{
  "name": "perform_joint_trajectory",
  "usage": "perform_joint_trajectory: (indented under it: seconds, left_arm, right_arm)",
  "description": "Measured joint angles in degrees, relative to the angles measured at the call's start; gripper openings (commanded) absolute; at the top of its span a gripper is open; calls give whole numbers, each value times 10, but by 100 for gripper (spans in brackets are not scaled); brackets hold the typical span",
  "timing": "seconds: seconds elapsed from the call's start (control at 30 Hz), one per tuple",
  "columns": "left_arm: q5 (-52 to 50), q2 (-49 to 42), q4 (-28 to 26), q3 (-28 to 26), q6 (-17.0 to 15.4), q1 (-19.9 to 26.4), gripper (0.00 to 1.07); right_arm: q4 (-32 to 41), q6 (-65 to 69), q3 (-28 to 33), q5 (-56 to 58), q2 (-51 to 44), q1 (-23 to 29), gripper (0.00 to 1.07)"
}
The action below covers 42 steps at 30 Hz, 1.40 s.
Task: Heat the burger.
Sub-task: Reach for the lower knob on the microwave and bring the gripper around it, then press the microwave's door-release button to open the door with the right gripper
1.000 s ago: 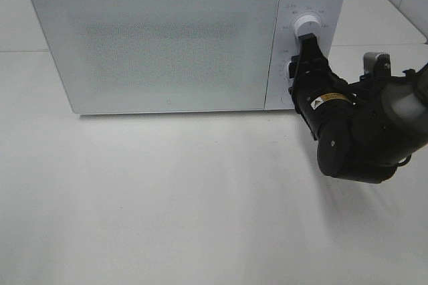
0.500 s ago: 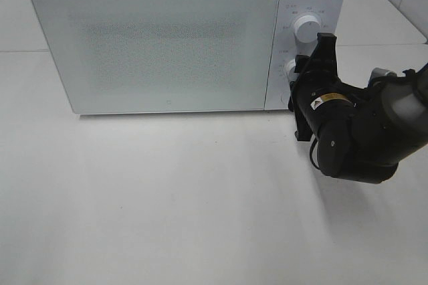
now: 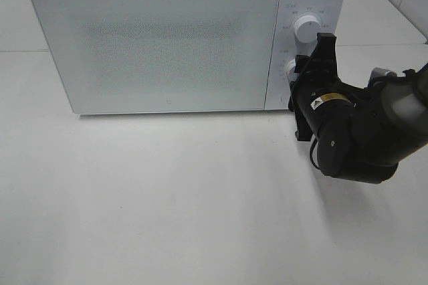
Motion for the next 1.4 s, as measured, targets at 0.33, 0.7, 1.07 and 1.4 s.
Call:
perform_joint_trajectory:
  seconds: [0.33, 0.7, 1.07, 1.4]
  left_arm:
    - [0, 0, 0, 0, 0, 0, 101]
    - [0, 0, 0, 0, 0, 0, 101]
    - [0, 0, 0, 0, 0, 0, 101]
    - [0, 0, 0, 0, 0, 0, 101]
  right_arm:
    - [1, -7, 0, 0, 0, 0, 38]
    - [4, -45, 0, 0, 0, 0, 48]
    - [-43, -64, -3, -6, -1, 9, 65]
    - [-64, -91, 32, -14, -36, 8, 65]
